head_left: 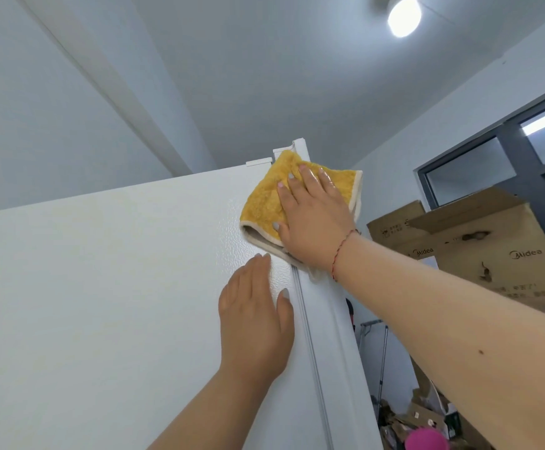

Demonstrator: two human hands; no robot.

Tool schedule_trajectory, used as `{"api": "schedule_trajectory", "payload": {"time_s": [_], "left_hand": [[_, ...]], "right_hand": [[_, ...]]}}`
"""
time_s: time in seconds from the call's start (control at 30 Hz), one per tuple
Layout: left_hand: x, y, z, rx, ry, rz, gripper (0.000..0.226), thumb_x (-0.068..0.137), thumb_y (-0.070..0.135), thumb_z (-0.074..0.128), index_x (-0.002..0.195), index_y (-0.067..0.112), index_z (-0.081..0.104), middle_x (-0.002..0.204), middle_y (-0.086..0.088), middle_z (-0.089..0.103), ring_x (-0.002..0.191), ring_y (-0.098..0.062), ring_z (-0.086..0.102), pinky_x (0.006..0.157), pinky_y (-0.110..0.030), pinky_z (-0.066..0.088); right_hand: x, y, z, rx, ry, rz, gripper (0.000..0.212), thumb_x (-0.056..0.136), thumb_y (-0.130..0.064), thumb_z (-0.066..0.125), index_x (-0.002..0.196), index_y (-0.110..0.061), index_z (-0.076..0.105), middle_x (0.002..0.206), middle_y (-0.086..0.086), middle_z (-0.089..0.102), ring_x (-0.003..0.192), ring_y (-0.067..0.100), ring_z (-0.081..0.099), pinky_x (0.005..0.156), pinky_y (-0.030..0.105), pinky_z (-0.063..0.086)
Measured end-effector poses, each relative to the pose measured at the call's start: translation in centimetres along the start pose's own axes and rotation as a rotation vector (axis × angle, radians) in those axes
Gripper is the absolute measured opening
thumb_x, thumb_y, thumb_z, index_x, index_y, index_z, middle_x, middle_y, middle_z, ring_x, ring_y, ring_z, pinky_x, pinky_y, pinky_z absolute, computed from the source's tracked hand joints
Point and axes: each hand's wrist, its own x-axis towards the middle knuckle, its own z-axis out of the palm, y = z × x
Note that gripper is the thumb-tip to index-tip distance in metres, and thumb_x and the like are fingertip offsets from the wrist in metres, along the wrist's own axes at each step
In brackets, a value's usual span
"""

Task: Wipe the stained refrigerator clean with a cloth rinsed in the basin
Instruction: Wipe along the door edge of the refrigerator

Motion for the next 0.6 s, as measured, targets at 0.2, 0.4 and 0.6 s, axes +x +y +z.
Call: {"api": "schedule_trajectory", "payload": {"time_s": [0.2, 0.4, 0.6], "left_hand": [[0.1, 0.5, -1.3, -0.179, 0.049, -0.1, 0.053, 0.087, 0.043, 0.031, 0.125, 0.012, 0.053, 0.117, 0.002, 0.058, 0.108, -0.017, 0.048, 0.094, -0.028, 0.035], [-1.7, 0.4, -2.0, -0.09, 0.076, -0.048, 0.02, 0.088, 0.033, 0.033, 0.081, 0.023, 0.049, 0.075, 0.011, 0.053, 0.07, -0.016, 0.047, 0.066, -0.034, 0.041], [-3.8, 0.3, -2.8, -0.031, 0.027, -0.031, 0.021, 0.091, 0.032, 0.032, 0.072, 0.026, 0.039, 0.063, 0.012, 0.046, 0.059, -0.015, 0.044, 0.059, -0.032, 0.038]], "right_hand": [[-5.4, -2.4, 1.7, 0.034, 0.087, 0.065, 0.066, 0.087, -0.047, 0.044, 0.131, 0.001, 0.053, 0.132, 0.021, 0.056, 0.132, 0.038, 0.042, 0.114, 0.048, 0.014], [-11.3, -4.8, 3.5, 0.136, 0.069, 0.124, 0.066, 0.086, -0.043, 0.037, 0.13, 0.003, 0.056, 0.131, 0.021, 0.057, 0.129, 0.035, 0.048, 0.113, 0.045, 0.02], [-14.4, -5.7, 3.8, 0.168, 0.043, 0.16, 0.067, 0.084, -0.046, 0.038, 0.128, 0.0, 0.058, 0.132, 0.018, 0.058, 0.127, 0.032, 0.051, 0.11, 0.044, 0.022]]}}
